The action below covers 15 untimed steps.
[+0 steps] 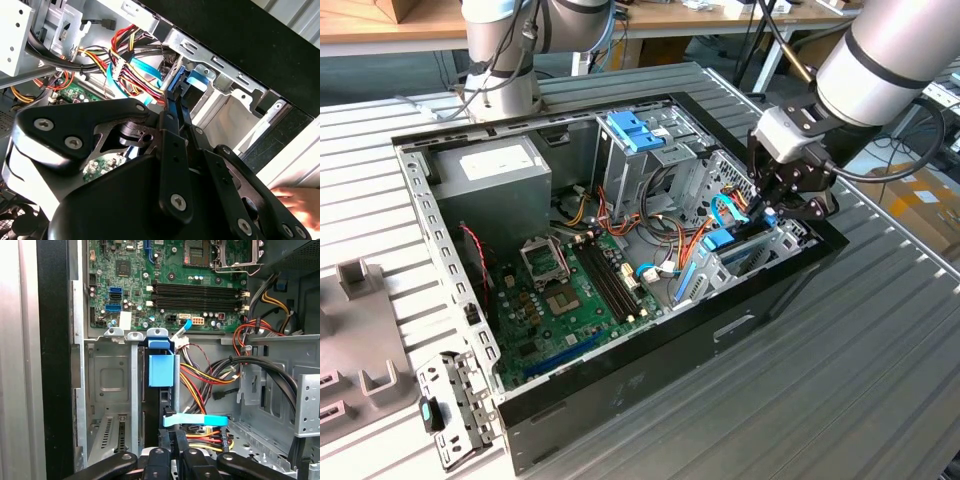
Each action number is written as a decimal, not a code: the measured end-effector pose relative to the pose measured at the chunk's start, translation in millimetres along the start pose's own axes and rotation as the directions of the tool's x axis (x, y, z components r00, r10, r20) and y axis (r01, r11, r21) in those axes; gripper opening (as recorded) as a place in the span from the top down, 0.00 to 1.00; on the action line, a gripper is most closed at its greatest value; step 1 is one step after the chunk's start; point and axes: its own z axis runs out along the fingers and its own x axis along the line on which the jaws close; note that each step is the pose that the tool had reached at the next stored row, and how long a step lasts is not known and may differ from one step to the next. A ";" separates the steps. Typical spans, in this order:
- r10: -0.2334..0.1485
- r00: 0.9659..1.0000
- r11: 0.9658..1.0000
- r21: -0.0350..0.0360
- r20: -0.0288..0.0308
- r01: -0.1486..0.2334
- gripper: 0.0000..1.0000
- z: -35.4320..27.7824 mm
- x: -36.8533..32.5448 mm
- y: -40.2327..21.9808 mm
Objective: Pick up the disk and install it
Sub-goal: 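Insert the second disk wire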
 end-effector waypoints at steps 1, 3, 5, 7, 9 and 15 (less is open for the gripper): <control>0.000 1.000 1.000 0.000 -0.001 0.000 0.84 0.0 0.1 -0.2; 0.000 1.000 1.000 0.000 -0.001 0.000 0.84 0.1 0.1 -0.2; 0.000 1.000 1.000 0.000 -0.001 0.000 0.84 0.4 0.1 -0.2; 0.000 1.000 1.000 0.000 -0.001 0.000 0.84 1.7 0.3 -0.1; 0.000 1.000 1.000 0.000 -0.001 0.000 0.84 3.4 0.6 0.0; 0.000 1.000 1.000 0.000 -0.001 0.000 0.84 8.4 1.4 0.3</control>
